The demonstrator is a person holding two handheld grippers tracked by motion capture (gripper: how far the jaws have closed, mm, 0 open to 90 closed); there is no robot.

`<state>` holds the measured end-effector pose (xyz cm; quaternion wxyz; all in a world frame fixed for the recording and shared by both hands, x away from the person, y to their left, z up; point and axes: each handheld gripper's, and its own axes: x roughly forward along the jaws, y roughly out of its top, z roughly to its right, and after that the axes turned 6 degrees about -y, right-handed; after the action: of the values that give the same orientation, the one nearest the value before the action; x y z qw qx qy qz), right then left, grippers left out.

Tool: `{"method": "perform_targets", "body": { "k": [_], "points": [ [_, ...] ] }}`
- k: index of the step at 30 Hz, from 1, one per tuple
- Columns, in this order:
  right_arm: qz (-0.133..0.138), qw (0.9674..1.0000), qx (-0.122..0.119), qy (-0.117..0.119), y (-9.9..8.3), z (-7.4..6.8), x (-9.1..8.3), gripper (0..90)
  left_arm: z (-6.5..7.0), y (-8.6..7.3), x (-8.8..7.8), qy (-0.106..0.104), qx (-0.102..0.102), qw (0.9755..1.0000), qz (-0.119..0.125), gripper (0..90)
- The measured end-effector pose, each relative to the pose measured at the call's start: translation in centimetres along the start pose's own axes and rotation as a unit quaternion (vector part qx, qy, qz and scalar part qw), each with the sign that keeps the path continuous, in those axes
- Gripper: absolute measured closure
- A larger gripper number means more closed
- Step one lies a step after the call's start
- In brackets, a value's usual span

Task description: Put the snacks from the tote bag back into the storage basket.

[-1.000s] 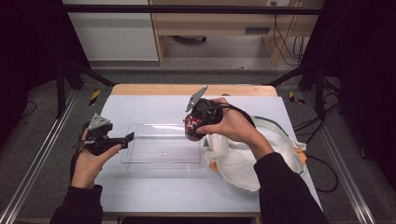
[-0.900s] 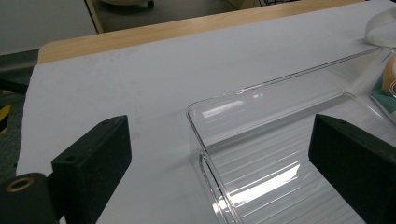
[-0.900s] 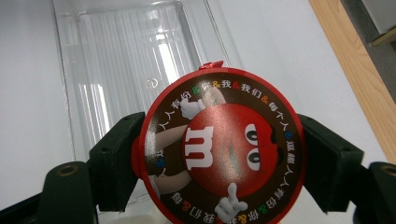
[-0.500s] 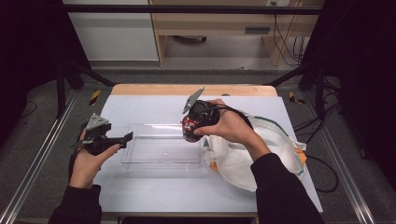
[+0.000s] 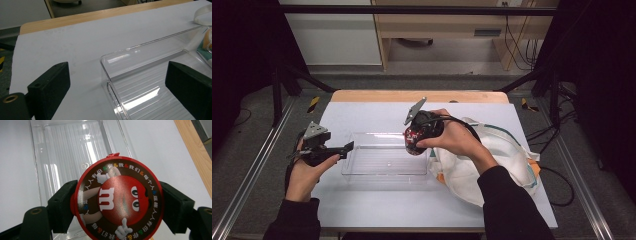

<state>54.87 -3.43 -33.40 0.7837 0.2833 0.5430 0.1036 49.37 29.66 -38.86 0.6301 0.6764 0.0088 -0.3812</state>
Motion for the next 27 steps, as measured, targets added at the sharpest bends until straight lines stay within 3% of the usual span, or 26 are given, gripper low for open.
{"method": "perform_targets", "body": {
  "k": [27],
  "points": [
    [-0.013, 0.9999, 0.002, 0.010, -0.6, -0.3, 1.6, 24.1, -0.1, -0.1, 0.0, -0.001, -0.001, 1.0000, -0.002, 6.0]
  ]
}}
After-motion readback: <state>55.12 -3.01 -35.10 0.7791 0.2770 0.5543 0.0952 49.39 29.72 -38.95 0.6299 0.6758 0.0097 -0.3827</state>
